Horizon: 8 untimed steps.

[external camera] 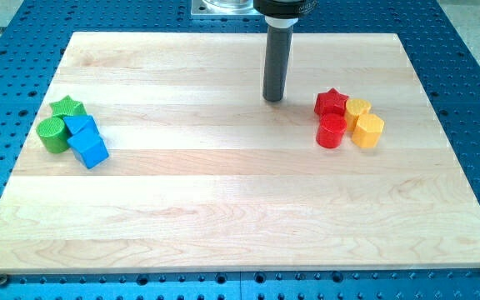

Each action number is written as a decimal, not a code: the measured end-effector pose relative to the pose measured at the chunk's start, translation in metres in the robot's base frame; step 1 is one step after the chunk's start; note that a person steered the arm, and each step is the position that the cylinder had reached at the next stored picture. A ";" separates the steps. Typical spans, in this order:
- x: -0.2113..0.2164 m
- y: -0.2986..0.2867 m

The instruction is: Move the green circle into the green star

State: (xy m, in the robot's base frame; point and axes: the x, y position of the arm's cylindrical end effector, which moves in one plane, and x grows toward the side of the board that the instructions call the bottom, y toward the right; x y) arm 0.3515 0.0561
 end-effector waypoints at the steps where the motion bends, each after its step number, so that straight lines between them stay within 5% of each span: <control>1: 0.000 0.000; 4: 0.001 -0.023; 5: 0.049 -0.057; 6: 0.168 -0.111; 7: 0.216 -0.236; 8: 0.195 -0.328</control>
State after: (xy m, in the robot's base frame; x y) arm 0.5462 -0.2723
